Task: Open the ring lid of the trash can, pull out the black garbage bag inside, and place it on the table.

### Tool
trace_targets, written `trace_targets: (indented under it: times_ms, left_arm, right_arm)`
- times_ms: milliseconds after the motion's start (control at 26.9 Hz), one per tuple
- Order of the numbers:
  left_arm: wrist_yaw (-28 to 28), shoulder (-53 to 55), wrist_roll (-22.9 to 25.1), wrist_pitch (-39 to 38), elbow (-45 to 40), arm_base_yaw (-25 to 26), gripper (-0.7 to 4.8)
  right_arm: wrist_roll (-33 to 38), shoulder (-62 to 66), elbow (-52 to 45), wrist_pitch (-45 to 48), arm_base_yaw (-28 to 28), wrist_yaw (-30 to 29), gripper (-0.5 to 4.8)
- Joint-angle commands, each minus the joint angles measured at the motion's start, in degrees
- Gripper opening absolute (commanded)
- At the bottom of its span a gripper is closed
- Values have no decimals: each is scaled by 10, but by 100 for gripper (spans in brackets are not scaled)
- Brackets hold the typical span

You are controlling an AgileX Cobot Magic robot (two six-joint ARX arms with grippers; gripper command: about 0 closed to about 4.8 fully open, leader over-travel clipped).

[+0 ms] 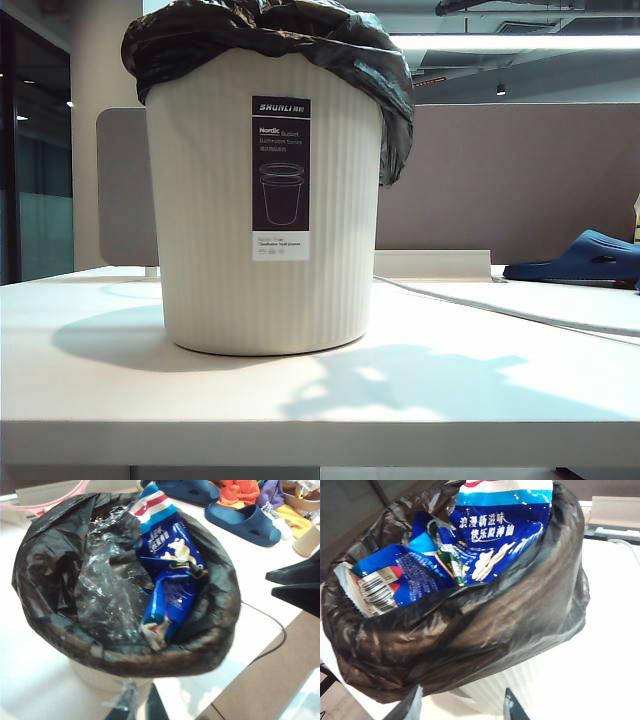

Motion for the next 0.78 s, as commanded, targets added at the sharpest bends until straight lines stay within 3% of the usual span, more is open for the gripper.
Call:
trace_targets:
  times_ms: [37, 447, 781]
  left_arm:
    - [3, -37, 2, -11, 2, -1, 31]
    - [1, -184, 2, -15, -24, -1, 30]
    - [-4, -320, -32, 44, -155, 0, 30]
  right_arm:
    - [5, -3, 2, 3, 4, -2, 207]
    - [5, -3, 0, 3, 5, -15, 201]
    - [5, -3, -11, 21, 34, -19, 201]
